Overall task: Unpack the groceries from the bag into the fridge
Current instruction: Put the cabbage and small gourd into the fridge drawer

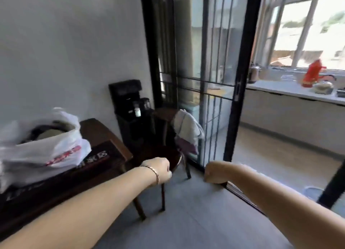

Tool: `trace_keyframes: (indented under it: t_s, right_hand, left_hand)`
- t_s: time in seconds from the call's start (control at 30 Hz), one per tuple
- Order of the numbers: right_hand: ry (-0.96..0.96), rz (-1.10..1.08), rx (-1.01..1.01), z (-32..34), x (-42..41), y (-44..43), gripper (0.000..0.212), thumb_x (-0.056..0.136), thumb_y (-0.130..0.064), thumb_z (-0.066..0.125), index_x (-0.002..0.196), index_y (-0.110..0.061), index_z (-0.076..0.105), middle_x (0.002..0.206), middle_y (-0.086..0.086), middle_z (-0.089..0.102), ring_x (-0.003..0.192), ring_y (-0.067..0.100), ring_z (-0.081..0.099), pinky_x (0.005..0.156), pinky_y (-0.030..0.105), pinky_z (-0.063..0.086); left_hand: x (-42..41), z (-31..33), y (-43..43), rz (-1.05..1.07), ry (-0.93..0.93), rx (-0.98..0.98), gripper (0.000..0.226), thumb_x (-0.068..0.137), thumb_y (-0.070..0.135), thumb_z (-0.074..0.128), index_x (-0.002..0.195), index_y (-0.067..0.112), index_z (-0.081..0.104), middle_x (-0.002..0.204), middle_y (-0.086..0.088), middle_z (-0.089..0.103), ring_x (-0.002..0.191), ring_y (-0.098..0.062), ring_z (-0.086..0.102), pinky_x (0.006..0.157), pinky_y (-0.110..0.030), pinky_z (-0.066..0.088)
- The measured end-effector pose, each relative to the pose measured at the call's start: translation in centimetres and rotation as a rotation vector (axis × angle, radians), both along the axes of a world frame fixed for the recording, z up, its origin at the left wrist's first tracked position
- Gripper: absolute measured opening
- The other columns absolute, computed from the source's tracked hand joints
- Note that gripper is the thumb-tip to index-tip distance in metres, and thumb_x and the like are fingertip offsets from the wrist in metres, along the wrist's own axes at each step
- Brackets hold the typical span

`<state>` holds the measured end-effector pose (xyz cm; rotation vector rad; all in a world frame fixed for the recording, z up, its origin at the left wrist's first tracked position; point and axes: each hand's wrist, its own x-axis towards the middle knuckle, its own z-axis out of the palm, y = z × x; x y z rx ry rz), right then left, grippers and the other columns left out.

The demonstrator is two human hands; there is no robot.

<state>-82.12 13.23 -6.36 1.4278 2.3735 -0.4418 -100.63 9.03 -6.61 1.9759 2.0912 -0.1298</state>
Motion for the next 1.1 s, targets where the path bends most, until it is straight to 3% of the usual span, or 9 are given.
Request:
trace_keyframes:
  t_s: [0.13,0.23,0.37,0.53,0.63,0.73,0.9,1.0,1.1]
  right_hand:
    - [0.067,0.140,-0.039,-0.2,-16.9,1.0,0.013,0.093,-0.023,0.049,0.091,-0.012,0.055,0.090,0.006,0.051,0.084,0.018,0.046,0.075,0.025,0.042]
    - [0.056,0.291,-0.066,-0.5,-27.5,0.6,0.019,0.091,-0.022,0.048,0.081,-0.011,0.059,0.079,0.005,0.054,0.076,0.020,0.049,0.068,0.026,0.041]
    - [-0.011,0.450,-0.078,-1.1,-38.8,0.8,0.037,0.094,-0.028,0.045,0.106,0.000,0.066,0.098,0.011,0.067,0.089,0.025,0.061,0.076,0.026,0.047]
    - [-0.009,0.597,-0.059,-2.7,-49.3,3.7,0.036,0.094,-0.029,0.045,0.111,-0.003,0.063,0.106,0.010,0.063,0.096,0.024,0.059,0.087,0.031,0.047]
    - [0.020,0.639,-0.049,-3.8,-54.8,7.1,0.032,0.092,-0.031,0.049,0.112,-0.010,0.064,0.119,0.005,0.062,0.107,0.023,0.059,0.094,0.032,0.047]
    - [0.062,0.706,-0.037,-3.6,-60.5,10.8,0.033,0.094,-0.031,0.047,0.122,-0.017,0.058,0.128,-0.001,0.055,0.116,0.018,0.053,0.094,0.027,0.041]
    - [0.274,0.632,0.027,-2.6,-69.6,16.2,0.036,0.093,-0.038,0.048,0.125,-0.022,0.054,0.121,-0.002,0.059,0.104,0.017,0.059,0.089,0.029,0.049]
    - [0.403,0.550,0.057,-3.5,-74.6,18.4,0.056,0.088,-0.048,0.053,0.136,-0.019,0.044,0.128,0.005,0.054,0.110,0.021,0.055,0.088,0.031,0.047]
    - [0.358,0.489,-0.002,-5.6,-78.7,19.9,0.087,0.081,-0.059,0.057,0.147,-0.017,0.020,0.148,0.008,0.027,0.129,0.027,0.040,0.099,0.039,0.044]
  left_hand:
    - [-15.8,-0.1,-4.9,0.259,-0.012,0.048,0.023,0.090,0.027,0.043,0.096,0.018,0.063,0.105,-0.004,0.065,0.097,-0.028,0.062,0.072,-0.028,0.043]
    - [-25.6,-0.2,-8.1,0.414,-0.003,0.042,0.025,0.092,0.027,0.042,0.097,0.015,0.062,0.101,-0.008,0.064,0.091,-0.028,0.061,0.069,-0.029,0.043]
    - [-35.6,-1.1,-10.8,0.609,-0.051,0.053,0.040,0.098,0.035,0.036,0.099,0.003,0.060,0.096,-0.015,0.063,0.073,-0.027,0.053,0.066,-0.030,0.038]
    - [-45.2,-3.2,-10.1,0.745,-0.028,0.043,0.035,0.097,0.034,0.036,0.066,0.019,0.045,0.060,0.000,0.045,0.053,-0.016,0.042,0.049,-0.025,0.029]
    - [-50.2,-3.9,-7.5,0.796,0.021,0.091,0.030,0.096,0.030,0.034,0.071,0.020,0.048,0.063,0.003,0.047,0.061,-0.017,0.048,0.050,-0.025,0.031]
    - [-55.0,-3.5,-4.0,0.840,-0.002,0.152,0.020,0.095,0.029,0.034,0.085,0.021,0.050,0.082,0.001,0.056,0.078,-0.021,0.057,0.063,-0.028,0.041]
    - [-61.7,-1.9,0.4,0.805,-0.057,0.304,0.025,0.095,0.029,0.041,0.113,0.021,0.056,0.107,0.003,0.061,0.095,-0.017,0.059,0.079,-0.032,0.050]
    - [-65.2,-2.8,2.3,0.713,-0.053,0.288,0.034,0.093,0.036,0.046,0.122,0.021,0.054,0.121,0.003,0.057,0.108,-0.016,0.054,0.087,-0.032,0.047]
    - [-67.9,-4.9,4.1,0.551,0.016,0.123,0.052,0.090,0.051,0.047,0.132,0.021,0.046,0.133,0.004,0.050,0.123,-0.015,0.044,0.100,-0.029,0.037]
